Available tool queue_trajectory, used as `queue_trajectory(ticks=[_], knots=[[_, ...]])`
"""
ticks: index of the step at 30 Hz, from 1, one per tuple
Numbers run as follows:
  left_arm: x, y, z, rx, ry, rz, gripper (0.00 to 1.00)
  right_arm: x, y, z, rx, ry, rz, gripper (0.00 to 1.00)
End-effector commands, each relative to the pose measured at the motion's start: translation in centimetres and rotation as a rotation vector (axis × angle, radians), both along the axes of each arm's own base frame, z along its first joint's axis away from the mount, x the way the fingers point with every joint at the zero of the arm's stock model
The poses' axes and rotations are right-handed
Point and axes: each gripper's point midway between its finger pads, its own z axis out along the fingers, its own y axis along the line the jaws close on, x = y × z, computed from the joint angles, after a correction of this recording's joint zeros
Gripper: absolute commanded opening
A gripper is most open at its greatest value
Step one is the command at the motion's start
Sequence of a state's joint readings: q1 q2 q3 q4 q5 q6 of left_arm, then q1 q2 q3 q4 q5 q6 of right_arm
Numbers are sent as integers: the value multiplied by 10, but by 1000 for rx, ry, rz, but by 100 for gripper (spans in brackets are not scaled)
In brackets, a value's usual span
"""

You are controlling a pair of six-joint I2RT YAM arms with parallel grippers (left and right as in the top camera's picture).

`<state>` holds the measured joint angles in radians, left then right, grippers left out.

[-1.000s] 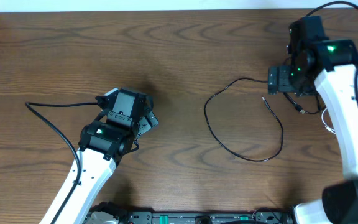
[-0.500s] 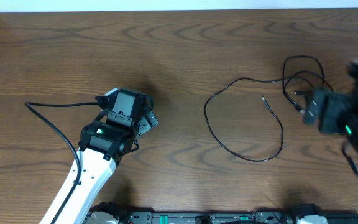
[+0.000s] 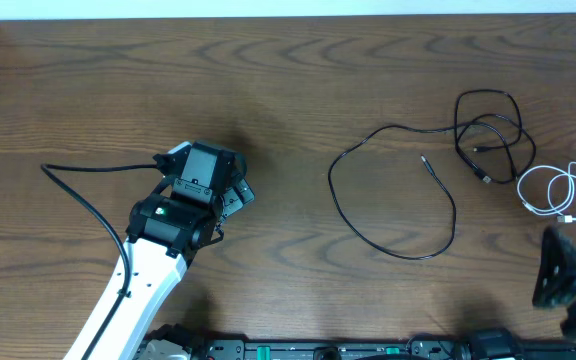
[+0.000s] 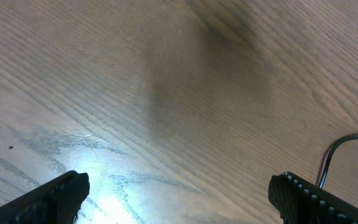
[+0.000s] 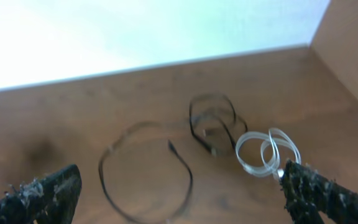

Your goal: Untangle cables

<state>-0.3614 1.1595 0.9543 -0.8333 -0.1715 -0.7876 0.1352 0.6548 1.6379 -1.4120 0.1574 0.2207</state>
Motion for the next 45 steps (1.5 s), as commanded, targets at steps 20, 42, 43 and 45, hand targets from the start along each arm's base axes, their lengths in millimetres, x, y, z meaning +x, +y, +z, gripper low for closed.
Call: queue_trajectory(ticks=[20, 42, 43, 45], knots=[[3, 4, 3, 23, -10, 5, 98, -88, -13, -91, 6, 9, -5, 99], [2, 4, 3, 24, -10, 5, 98, -47, -7, -20, 87, -562, -4, 99], [2, 4, 3, 24, -10, 5, 98, -41, -6, -11, 94, -609, -3, 99], [3, 4, 3, 24, -10, 6, 98, -29, -5, 6, 108, -710, -3, 99]])
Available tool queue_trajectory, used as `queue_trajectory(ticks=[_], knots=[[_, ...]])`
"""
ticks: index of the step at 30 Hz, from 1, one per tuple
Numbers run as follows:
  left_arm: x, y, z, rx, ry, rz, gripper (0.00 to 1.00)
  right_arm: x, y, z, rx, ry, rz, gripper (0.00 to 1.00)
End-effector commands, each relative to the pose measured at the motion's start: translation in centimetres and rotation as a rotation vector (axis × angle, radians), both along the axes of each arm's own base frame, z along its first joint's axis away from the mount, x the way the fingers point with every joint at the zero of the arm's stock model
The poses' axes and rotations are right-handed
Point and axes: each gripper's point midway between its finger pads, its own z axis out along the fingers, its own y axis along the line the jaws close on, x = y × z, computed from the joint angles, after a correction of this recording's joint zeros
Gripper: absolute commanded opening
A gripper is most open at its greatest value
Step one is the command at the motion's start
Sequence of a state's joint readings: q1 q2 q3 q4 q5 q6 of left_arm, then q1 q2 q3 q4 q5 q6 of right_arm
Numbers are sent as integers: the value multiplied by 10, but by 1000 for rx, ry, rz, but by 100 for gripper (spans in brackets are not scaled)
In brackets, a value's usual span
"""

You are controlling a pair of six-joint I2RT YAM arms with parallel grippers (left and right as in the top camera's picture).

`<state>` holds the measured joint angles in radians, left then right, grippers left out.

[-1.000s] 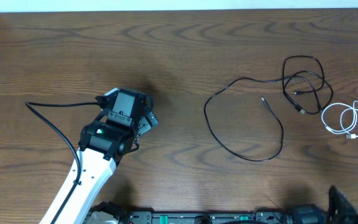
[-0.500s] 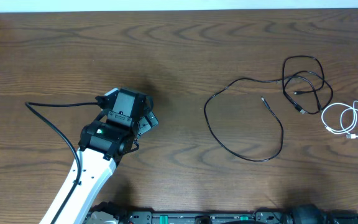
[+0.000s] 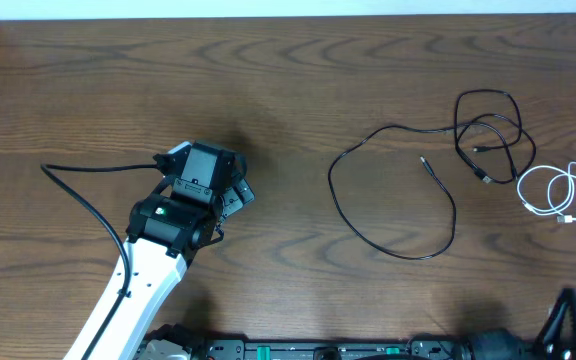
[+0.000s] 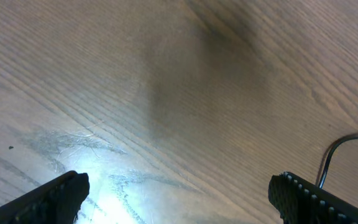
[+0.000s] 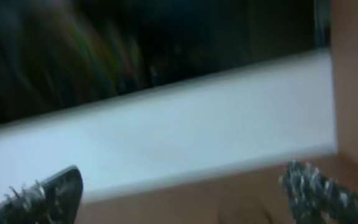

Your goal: Untangle cables

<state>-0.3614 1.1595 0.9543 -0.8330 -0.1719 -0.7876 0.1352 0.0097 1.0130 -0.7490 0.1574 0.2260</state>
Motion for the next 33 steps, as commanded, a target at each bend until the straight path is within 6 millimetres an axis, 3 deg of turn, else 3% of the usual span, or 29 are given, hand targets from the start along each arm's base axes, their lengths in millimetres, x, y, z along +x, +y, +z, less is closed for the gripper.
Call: queue_trajectory(ticks=[1, 4, 7, 19, 33], knots=[[2, 4, 3, 23, -9, 5, 98, 22, 2, 7, 18, -83, 0, 99], [2, 4, 3, 23, -9, 5, 98, 39, 5, 21, 38, -226, 1, 99], [2, 4, 3, 23, -9, 5, 98, 57, 8, 15, 47, -280, 10, 99], [2, 4, 3, 23, -9, 5, 98, 126, 33, -84, 30, -131, 79, 99], [2, 4, 3, 23, -10, 5, 98, 165, 42, -203, -17, 129, 79, 99]])
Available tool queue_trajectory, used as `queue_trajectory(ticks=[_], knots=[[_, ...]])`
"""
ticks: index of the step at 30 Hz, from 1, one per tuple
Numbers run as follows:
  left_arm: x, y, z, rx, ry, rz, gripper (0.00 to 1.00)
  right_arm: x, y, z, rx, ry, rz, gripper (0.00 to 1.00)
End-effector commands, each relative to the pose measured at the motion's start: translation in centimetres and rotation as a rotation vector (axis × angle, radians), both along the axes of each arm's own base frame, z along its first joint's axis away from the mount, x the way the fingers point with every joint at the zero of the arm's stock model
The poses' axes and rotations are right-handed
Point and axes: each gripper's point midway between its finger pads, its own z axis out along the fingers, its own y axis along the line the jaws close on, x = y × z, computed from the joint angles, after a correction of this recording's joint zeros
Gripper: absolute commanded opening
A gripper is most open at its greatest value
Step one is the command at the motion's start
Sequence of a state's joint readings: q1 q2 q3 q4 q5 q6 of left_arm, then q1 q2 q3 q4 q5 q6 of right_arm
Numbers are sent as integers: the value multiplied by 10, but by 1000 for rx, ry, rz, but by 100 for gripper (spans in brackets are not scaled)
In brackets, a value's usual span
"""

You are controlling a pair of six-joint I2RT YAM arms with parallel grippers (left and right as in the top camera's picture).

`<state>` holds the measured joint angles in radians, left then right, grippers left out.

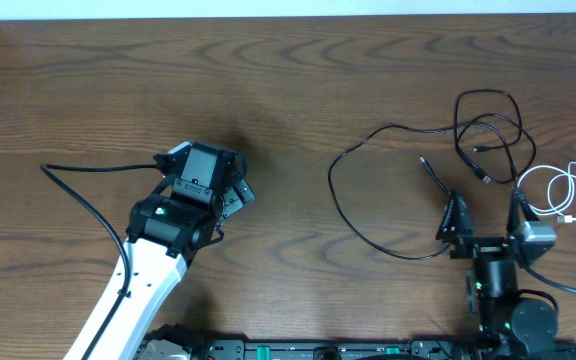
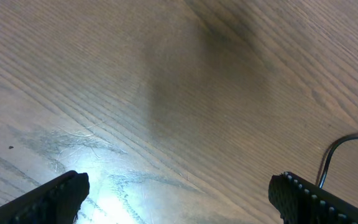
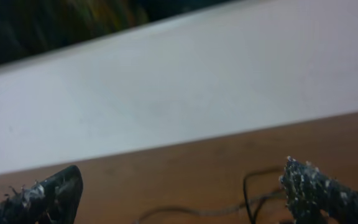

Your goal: Untangle cables

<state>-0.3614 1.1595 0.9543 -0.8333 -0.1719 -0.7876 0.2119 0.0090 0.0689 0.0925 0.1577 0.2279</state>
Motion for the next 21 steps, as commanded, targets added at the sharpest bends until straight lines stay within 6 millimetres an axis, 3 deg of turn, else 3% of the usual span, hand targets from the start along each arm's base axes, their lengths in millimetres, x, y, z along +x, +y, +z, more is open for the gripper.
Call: queue_trajectory(ticks=[1, 9, 21], knots=[[2, 4, 3, 24, -10, 5, 98, 4, 1, -20, -5, 43, 2, 99], [2, 4, 3, 23, -10, 5, 98, 6, 2, -66, -41, 204, 1, 99], [2, 4, 3, 23, -10, 5, 98, 6, 3, -67, -42, 207, 5, 99]])
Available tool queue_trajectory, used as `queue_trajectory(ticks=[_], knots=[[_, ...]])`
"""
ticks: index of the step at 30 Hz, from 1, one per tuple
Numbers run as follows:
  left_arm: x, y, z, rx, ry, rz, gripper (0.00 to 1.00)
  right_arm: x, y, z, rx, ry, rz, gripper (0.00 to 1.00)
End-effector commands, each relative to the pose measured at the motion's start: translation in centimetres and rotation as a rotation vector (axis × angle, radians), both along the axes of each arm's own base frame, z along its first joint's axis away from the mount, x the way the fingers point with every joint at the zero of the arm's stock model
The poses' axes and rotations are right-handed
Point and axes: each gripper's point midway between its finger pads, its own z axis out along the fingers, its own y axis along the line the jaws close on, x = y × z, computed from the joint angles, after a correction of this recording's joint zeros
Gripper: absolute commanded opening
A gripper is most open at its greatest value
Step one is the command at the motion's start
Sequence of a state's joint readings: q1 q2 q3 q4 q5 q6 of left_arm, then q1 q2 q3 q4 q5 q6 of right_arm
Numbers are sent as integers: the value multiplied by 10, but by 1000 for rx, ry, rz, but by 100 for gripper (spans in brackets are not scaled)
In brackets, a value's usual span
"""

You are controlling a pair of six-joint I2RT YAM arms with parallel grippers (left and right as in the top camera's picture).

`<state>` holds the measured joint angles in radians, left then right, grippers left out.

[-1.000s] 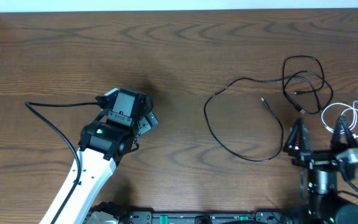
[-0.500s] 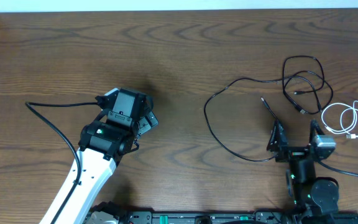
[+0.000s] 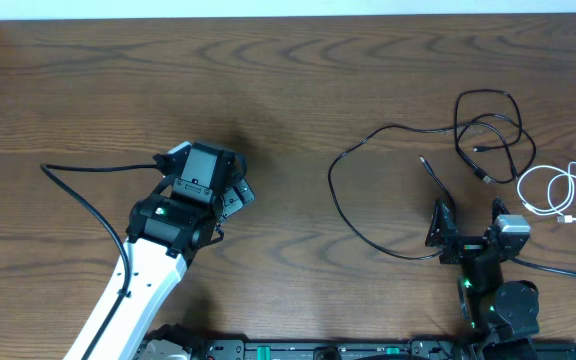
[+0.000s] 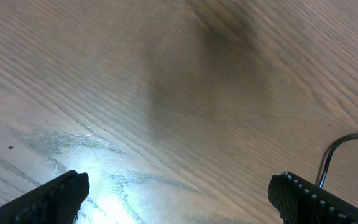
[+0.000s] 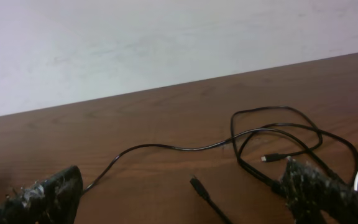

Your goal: Untangle cables

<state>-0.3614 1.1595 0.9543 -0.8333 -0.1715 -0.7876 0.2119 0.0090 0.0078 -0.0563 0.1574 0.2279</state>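
A long black cable (image 3: 340,205) lies in a wide loop right of centre, its free plug (image 3: 425,163) inside the loop. At its far end it runs into a knot of black loops (image 3: 488,130). Beside that sits a coiled white cable (image 3: 556,190). My right gripper (image 5: 179,208) stands open near the front edge, just in front of the loop. Its view shows the plug (image 5: 198,185) and the knot (image 5: 277,134) ahead. Far to the left, my left gripper (image 4: 179,202) hangs open over bare wood, nothing between its fingers.
The wooden table (image 3: 288,80) ends at a white wall (image 5: 166,43) at the back. A thin black wire (image 3: 78,200) runs from the left arm across the table's left side. Another thin wire (image 4: 329,155) shows at the right of the left wrist view.
My right gripper has shifted slightly left and its camera now looks lower, so the black cable, plug and knot show ahead of it. The left arm and cables are unchanged.
My right gripper was first at the table's front right corner, facing the cables. Then it was nearly out of the overhead view, facing the wall. It then stood in front of the black loop, and now points down at it. The left arm stayed still.
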Motion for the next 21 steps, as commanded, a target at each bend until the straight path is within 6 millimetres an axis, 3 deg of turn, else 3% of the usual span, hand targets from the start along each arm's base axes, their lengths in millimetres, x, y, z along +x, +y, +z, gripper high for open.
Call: queue_trajectory(ticks=[1, 12, 21], knots=[[2, 4, 3, 24, -10, 6, 98, 0, 1, -1, 3, 2, 4, 99], [2, 4, 3, 24, -10, 6, 98, 1, -17, -1, 3, 2, -70, 99], [2, 4, 3, 24, -10, 5, 98, 1, -17, -1, 3, 2, -71, 99]])
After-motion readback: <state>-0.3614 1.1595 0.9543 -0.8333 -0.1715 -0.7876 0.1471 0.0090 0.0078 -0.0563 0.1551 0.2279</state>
